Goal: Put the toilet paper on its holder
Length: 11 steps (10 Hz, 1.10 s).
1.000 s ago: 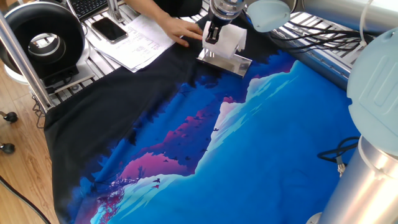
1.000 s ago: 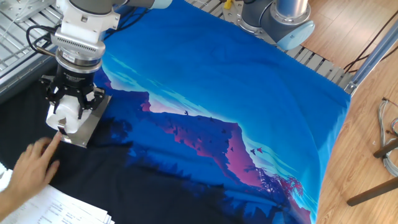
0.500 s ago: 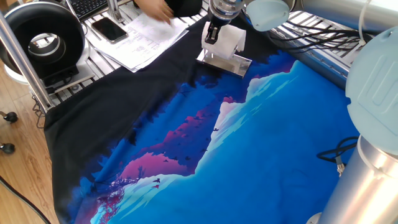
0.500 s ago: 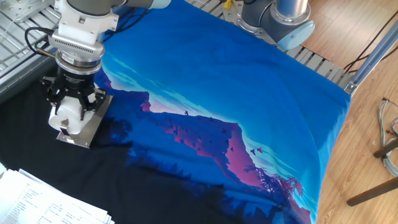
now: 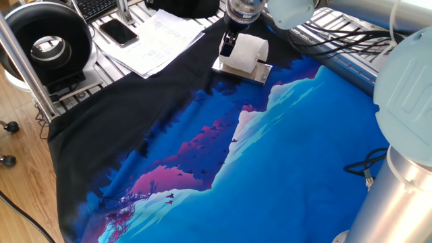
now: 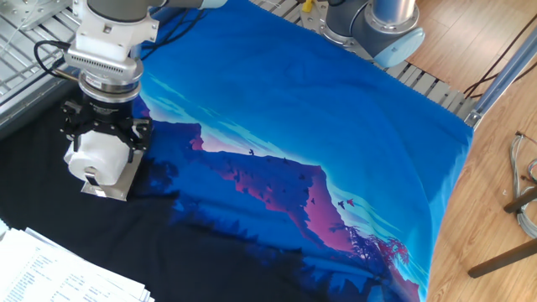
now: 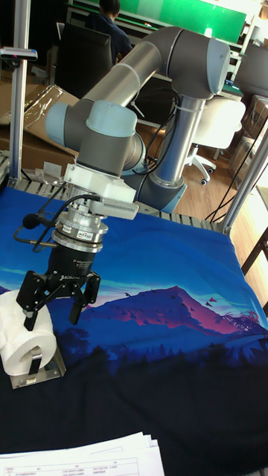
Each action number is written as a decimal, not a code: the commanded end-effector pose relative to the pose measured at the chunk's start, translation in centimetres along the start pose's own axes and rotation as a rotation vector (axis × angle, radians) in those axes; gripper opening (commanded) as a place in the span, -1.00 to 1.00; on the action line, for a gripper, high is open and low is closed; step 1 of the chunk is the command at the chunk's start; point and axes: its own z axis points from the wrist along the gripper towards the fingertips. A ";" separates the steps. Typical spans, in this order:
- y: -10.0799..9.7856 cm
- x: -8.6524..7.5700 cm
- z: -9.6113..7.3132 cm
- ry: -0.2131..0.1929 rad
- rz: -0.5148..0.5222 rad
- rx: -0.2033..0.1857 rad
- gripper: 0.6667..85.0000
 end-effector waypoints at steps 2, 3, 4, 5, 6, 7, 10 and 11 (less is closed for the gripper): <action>1.3 -0.1 -0.1 -0.007 0.086 -0.055 0.96; 2.4 0.0 -0.2 0.001 0.160 -0.098 0.71; 3.0 -0.1 -0.4 0.003 0.236 -0.117 0.43; 2.7 -0.2 -0.6 0.011 0.360 -0.103 -0.38; 3.4 0.2 -1.2 0.042 0.479 -0.123 -0.95; 3.8 -0.2 -1.9 0.043 0.535 -0.139 -0.96; 2.4 -3.1 -5.3 0.051 0.630 -0.096 -0.98; 3.8 -3.8 -5.8 0.074 0.665 -0.143 -0.98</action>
